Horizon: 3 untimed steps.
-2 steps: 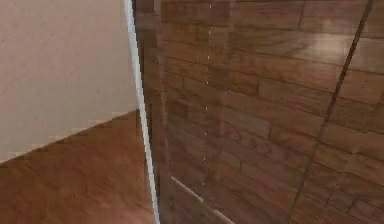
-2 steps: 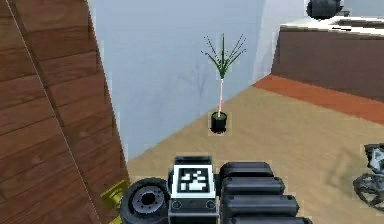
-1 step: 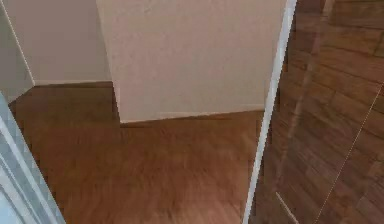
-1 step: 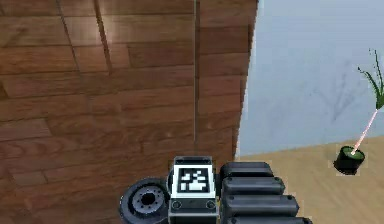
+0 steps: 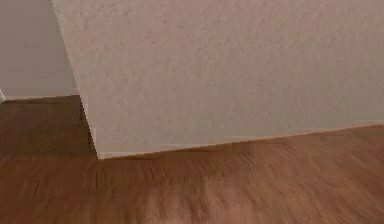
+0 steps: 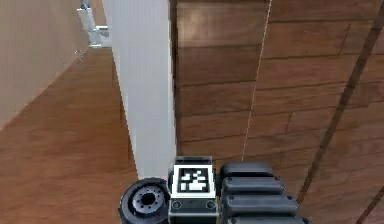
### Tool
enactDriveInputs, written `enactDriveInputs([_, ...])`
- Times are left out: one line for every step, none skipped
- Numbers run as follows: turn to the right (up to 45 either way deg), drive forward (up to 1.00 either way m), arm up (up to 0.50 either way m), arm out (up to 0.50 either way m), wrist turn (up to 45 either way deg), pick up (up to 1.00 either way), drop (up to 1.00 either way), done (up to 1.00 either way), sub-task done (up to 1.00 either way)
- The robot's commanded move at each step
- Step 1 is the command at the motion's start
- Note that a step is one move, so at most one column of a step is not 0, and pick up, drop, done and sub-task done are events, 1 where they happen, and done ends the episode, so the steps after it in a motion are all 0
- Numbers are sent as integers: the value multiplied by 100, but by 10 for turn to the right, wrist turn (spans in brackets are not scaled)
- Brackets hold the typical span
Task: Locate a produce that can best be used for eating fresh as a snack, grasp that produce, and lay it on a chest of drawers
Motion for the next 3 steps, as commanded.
enactDriveInputs([-90,0,0,0,0,0,0,0,0])
enactDriveInputs([0,30,0,0,0,0,0,0,0])
enactDriveInputs([450,0,0,0,0,0,0,0,0])
